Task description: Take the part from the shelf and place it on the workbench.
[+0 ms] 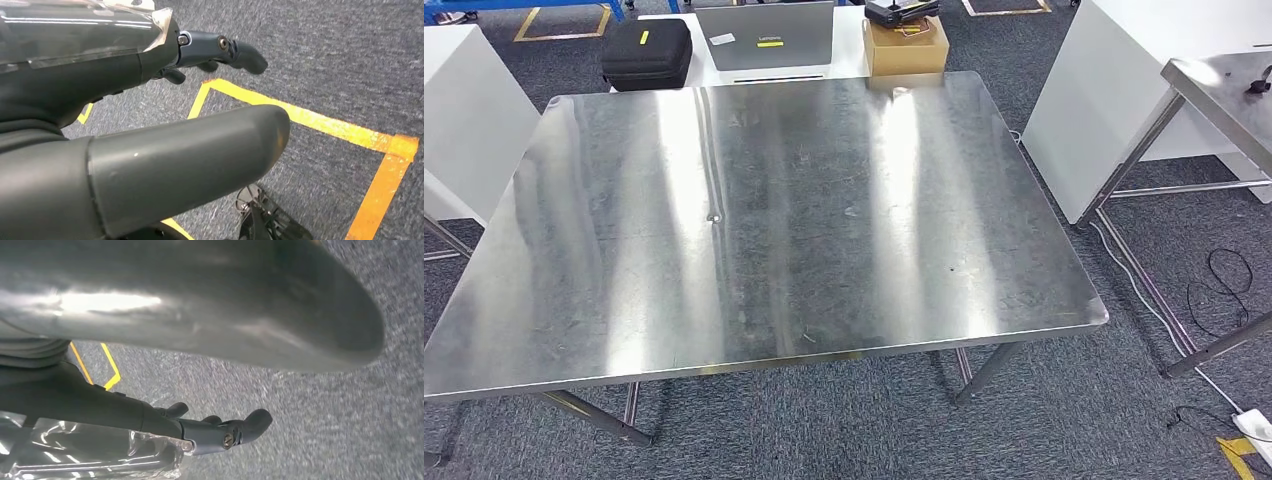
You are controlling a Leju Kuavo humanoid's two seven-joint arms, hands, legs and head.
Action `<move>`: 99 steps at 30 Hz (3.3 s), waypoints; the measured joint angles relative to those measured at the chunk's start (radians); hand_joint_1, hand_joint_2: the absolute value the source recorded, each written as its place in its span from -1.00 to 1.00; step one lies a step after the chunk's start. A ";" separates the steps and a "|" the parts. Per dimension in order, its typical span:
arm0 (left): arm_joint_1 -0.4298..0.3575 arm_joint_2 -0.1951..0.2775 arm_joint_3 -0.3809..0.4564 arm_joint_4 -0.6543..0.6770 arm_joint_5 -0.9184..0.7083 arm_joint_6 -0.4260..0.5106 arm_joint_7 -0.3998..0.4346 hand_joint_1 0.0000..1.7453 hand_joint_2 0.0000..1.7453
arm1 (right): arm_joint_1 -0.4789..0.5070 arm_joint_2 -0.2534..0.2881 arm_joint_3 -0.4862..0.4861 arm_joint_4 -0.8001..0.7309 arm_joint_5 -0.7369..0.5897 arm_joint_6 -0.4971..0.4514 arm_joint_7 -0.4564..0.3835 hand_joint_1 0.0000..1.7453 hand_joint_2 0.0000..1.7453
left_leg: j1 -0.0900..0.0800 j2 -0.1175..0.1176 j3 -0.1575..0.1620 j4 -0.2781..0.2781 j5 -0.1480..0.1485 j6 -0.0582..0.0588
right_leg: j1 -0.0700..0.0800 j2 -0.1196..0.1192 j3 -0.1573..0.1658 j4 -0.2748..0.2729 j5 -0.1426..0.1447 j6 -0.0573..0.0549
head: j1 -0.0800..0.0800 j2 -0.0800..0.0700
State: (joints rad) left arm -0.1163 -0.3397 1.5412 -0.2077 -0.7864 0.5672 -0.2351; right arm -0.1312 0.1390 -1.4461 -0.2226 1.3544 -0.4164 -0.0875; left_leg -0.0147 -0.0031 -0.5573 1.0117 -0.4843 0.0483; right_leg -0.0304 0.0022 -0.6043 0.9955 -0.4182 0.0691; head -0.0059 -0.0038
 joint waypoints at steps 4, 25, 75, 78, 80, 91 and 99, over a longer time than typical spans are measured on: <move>-0.001 0.001 0.000 0.000 0.001 -0.026 0.004 -1.00 -1.00 | 0.001 0.006 0.008 0.007 0.008 0.025 0.004 -1.00 -1.00 | 0.000 0.000 0.000 0.000 0.000 0.000 | 0.000 0.000 0.000 0.000 0.000 0.000 | 0.000 0.000; -0.007 0.012 0.000 0.002 0.003 -0.067 0.025 -1.00 -1.00 | 0.006 0.017 0.031 0.018 0.027 0.097 0.049 -1.00 -1.00 | -0.013 0.000 0.000 0.005 -0.004 0.015 | -0.011 0.000 0.005 -0.004 0.003 0.010 | -0.001 0.000; -0.017 0.021 -0.020 0.016 -0.003 -0.087 0.038 -1.00 -1.00 | 0.005 0.005 0.042 0.020 0.023 0.134 0.066 -1.00 -1.00 | 0.007 0.004 -0.083 0.071 -0.005 -0.020 | 0.007 -0.011 0.138 -0.053 -0.076 -0.072 | -0.004 0.000; -0.016 0.023 -0.021 0.017 -0.004 -0.088 0.038 -1.00 -1.00 | 0.007 0.004 0.042 0.020 0.017 0.146 0.066 -1.00 -1.00 | 0.026 0.000 -0.115 0.235 -0.110 -0.044 | 0.007 -0.015 0.106 -0.049 -0.050 -0.074 | -0.011 0.000; -0.016 0.025 -0.023 0.017 -0.007 -0.088 0.038 -1.00 -1.00 | 0.007 0.004 0.042 0.020 0.015 0.158 0.066 -1.00 -1.00 | 0.041 0.001 -0.082 0.237 -0.078 -0.060 | 0.001 -0.016 0.082 -0.038 -0.036 -0.065 | -0.013 0.000; -0.018 0.027 -0.030 0.018 -0.015 -0.086 0.046 -1.00 -1.00 | 0.009 0.000 0.042 0.021 0.014 0.191 0.078 -1.00 -1.00 | 0.033 0.003 0.015 -0.012 0.005 0.005 | -0.004 -0.009 -0.038 0.131 -0.110 -0.025 | -0.009 0.000; -0.019 0.027 -0.034 0.019 -0.018 -0.087 0.054 -1.00 -1.00 | 0.002 -0.005 0.047 0.021 0.025 0.195 0.086 -1.00 -1.00 | 0.021 0.008 -0.075 -0.006 0.092 -0.010 | 0.010 -0.005 0.162 0.023 -0.127 -0.010 | 0.002 0.000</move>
State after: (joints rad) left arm -0.1351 -0.3126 1.5071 -0.1891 -0.8047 0.4804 -0.1808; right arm -0.1292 0.1336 -1.3993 -0.2015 1.3797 -0.2211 -0.0018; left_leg 0.0066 0.0053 -0.6324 1.0056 -0.3919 0.0382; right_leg -0.0200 -0.0026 -0.4426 1.0183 -0.5449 0.0595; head -0.0036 -0.0038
